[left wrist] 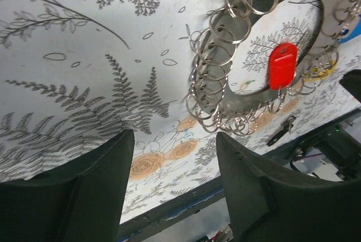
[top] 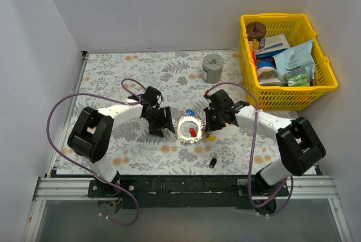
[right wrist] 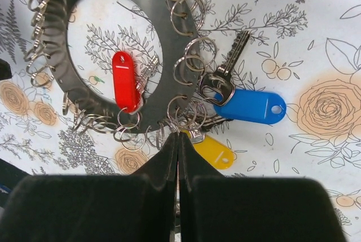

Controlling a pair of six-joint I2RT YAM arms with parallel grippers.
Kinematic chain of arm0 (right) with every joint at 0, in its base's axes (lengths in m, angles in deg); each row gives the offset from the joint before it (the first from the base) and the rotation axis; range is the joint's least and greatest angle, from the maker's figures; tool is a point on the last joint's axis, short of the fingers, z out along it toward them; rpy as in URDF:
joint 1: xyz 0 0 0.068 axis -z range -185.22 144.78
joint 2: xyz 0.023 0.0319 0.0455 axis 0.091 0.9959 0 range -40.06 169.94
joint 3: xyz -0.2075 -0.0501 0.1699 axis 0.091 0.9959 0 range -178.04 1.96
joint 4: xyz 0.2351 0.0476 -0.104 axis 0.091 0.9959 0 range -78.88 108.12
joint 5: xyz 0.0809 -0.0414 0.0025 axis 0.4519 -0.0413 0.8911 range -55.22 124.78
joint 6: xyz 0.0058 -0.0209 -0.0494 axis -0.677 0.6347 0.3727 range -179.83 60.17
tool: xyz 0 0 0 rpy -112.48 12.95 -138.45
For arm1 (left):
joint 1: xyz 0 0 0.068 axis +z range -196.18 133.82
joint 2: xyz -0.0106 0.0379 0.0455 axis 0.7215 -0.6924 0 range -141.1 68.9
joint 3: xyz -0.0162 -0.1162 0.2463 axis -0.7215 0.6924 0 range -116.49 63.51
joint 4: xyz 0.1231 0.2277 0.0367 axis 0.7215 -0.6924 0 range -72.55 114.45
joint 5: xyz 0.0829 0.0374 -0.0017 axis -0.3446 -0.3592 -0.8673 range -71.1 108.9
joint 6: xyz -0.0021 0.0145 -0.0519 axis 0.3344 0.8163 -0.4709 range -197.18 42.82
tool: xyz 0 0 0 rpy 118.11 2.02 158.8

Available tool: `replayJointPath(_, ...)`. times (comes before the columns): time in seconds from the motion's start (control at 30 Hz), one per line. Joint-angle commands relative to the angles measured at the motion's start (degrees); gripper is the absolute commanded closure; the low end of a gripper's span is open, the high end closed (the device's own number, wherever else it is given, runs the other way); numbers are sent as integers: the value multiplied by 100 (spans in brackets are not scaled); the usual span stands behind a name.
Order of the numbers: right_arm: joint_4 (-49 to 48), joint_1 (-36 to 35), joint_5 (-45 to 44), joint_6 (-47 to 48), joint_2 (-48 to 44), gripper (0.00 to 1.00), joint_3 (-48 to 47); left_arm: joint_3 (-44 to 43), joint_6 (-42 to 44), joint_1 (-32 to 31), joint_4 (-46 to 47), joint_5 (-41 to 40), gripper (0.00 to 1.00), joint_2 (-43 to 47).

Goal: Put the keys on the keyring

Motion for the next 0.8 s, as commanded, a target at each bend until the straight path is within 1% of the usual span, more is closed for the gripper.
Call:
replayJointPath(0.0,-108,17,85,119,82,99,84,144,-395,-1,664,526,42,128)
replayJointPath(0.33,-267,17,235,110,205,99,374,-233,-395,-1,901,746,42,-451)
replayJointPath(0.77,-495,-27,701,-101,100,99,647,-1173,-308,-10,840,843,43,-1260)
